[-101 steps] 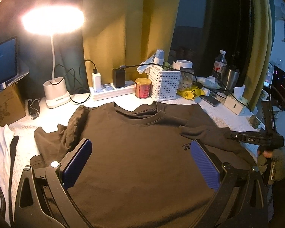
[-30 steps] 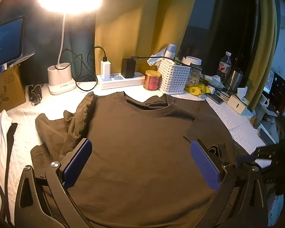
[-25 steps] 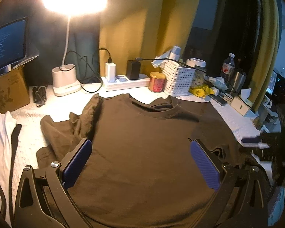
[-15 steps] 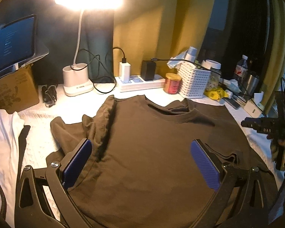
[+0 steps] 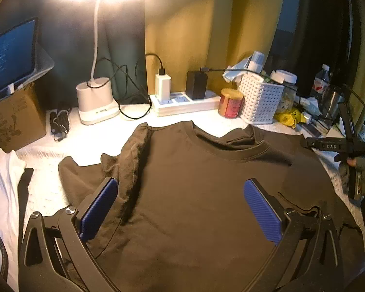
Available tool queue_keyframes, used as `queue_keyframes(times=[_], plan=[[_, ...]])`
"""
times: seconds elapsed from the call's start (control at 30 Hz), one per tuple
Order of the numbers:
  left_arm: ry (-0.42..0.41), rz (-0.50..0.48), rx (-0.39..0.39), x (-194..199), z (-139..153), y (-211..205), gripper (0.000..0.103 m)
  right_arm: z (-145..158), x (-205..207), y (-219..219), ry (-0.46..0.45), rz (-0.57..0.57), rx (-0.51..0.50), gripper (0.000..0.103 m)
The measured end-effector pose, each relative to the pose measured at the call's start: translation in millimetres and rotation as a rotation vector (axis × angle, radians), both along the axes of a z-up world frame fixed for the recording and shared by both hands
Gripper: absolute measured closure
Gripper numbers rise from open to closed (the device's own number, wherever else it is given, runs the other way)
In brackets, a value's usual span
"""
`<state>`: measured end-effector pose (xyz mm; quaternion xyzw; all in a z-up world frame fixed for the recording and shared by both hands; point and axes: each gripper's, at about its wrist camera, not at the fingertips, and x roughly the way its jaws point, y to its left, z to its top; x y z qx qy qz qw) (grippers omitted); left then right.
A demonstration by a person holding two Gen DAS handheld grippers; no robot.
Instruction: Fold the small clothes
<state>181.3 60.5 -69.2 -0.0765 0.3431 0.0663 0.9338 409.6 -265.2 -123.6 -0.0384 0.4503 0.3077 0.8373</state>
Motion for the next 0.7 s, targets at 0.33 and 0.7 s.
queue_keyframes(times=[0.33,0.7], plan=[[0.041,-0.021,0.005,18.9,-8.3,-4.4,0.001,12.1,11.2,2.6,-0.192,-0.034,-0.072,0.098],[0.060,-0.017,0.021,16.8,-8.9,-0.5,0.001,1.6,16.5,4.3,-0.189,-0.072,-0.152,0.098]])
